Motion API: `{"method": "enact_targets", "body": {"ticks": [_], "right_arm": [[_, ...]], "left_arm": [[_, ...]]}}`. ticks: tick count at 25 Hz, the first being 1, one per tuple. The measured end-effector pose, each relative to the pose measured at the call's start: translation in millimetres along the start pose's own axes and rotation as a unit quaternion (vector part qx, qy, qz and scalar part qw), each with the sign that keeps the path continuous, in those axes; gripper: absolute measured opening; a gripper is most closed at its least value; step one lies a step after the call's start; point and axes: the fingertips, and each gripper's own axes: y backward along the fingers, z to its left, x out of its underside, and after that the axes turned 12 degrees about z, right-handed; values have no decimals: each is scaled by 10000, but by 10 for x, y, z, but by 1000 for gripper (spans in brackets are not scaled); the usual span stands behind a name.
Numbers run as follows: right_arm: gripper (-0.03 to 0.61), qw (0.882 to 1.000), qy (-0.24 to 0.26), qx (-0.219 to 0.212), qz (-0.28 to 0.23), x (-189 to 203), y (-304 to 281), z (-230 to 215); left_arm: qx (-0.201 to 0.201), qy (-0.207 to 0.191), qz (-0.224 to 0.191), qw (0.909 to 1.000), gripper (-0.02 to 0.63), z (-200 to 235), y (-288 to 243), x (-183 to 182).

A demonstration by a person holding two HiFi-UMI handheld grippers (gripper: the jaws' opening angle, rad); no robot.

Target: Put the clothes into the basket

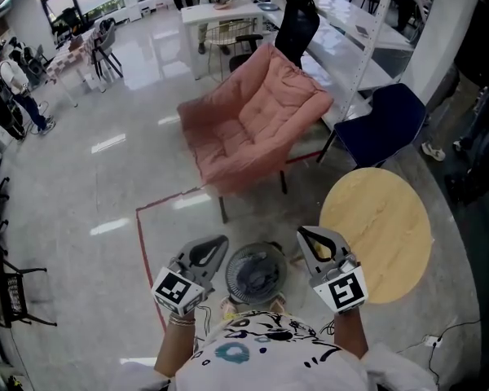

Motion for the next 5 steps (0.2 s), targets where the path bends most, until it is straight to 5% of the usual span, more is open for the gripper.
{"method": "enact_targets", "body": {"ticks": [5], "right_arm": [[28,10000,-36,23,30,21,15,24]], "left_arm": [[49,-6,9,10000,17,-19,-5,21]]}}
